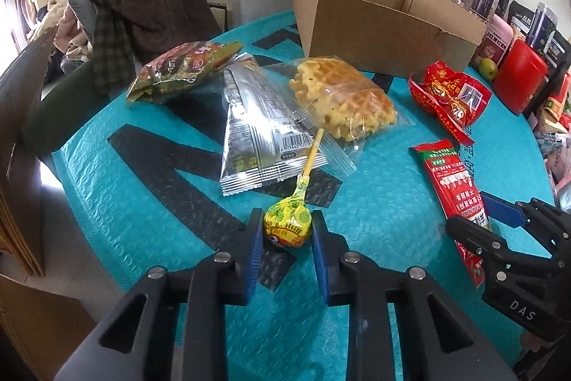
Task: Organize snacks
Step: 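Grasp the lollipop with the left tool while the right tool grasps the red spicy strip pack, then lift the lollipop and red strip pack and carry both over the box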
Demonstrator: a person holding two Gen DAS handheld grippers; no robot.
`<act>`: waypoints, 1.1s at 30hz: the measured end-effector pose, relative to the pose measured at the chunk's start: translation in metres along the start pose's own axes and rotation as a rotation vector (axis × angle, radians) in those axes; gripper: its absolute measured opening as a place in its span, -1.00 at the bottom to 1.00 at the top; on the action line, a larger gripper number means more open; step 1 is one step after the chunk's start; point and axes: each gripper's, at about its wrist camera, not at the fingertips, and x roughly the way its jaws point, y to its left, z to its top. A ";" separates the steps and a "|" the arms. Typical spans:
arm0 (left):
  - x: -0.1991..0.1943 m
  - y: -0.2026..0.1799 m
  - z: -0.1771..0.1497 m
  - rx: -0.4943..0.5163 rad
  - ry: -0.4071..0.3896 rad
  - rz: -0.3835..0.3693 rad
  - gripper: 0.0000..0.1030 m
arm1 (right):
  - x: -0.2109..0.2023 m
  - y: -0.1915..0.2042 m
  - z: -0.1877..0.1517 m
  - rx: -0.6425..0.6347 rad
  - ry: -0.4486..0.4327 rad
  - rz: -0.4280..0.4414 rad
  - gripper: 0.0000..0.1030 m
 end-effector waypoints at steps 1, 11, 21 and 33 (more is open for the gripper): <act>-0.001 0.000 -0.001 0.001 0.000 -0.004 -0.51 | 0.000 -0.001 0.000 0.003 0.000 0.000 -0.07; -0.014 -0.017 -0.005 0.037 -0.019 -0.048 -0.51 | -0.012 -0.003 -0.007 0.014 -0.016 0.005 -0.08; -0.035 -0.036 -0.016 0.069 -0.042 -0.098 -0.51 | -0.034 -0.007 -0.019 0.029 -0.052 0.021 -0.08; -0.055 -0.057 -0.017 0.099 -0.080 -0.148 -0.51 | -0.054 -0.009 -0.029 0.050 -0.074 0.044 -0.08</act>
